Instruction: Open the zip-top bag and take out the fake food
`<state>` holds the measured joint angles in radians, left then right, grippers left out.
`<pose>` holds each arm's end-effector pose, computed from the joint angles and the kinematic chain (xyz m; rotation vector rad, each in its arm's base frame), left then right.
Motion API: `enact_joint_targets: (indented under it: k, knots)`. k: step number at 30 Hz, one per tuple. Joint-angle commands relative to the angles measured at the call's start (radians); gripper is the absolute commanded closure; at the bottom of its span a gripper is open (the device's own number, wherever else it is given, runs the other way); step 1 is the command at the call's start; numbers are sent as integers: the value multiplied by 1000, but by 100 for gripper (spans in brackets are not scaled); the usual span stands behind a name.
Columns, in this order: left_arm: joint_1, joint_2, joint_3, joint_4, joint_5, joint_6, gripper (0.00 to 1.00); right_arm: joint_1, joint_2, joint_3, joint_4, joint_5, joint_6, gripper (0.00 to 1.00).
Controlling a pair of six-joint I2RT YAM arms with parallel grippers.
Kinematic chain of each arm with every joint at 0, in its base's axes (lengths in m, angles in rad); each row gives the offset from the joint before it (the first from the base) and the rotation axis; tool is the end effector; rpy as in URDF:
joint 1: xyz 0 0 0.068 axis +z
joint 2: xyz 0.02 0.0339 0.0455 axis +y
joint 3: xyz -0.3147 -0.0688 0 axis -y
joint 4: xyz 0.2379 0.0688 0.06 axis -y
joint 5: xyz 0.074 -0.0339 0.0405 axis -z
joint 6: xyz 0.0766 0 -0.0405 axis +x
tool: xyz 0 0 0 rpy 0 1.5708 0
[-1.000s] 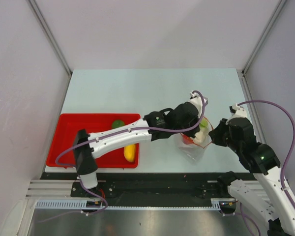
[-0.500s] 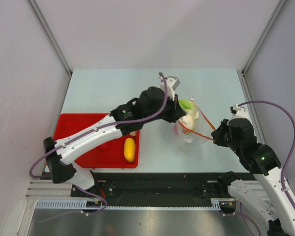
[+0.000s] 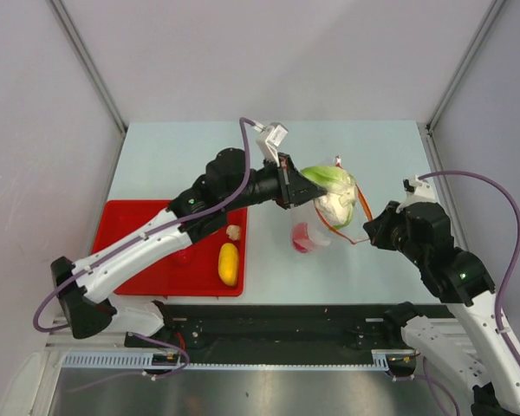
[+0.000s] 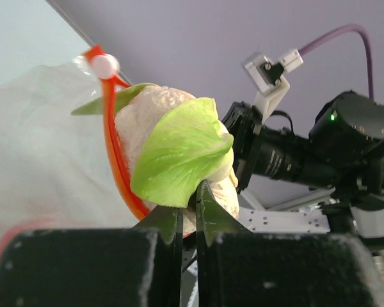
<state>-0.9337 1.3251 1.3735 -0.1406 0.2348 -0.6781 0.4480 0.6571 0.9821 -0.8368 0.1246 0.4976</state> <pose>0.1796 -0.2727 0.4765 0.4344 1.8151 -1.3723 0.1014 0.0382 0.3651 0.1292 2.1052 0.4447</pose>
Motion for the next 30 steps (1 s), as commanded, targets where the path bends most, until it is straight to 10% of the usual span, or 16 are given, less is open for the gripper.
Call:
enact_joint_targets:
  k: [1,12,20,30]
  knots:
    - [-31,124,77,151,54,-103,100,-5,9,35,-30,9,-36,100]
    - [-45,126,184,53,143,-12,100,-38,70,35,-57,127,-16,100]
    - [7,-108,174,-399,167,189,100,-78,62,12,-62,158,-51,100]
    - [101,-339,27,-694,-380,90,100,-111,-1,-68,-15,1,-71,99]
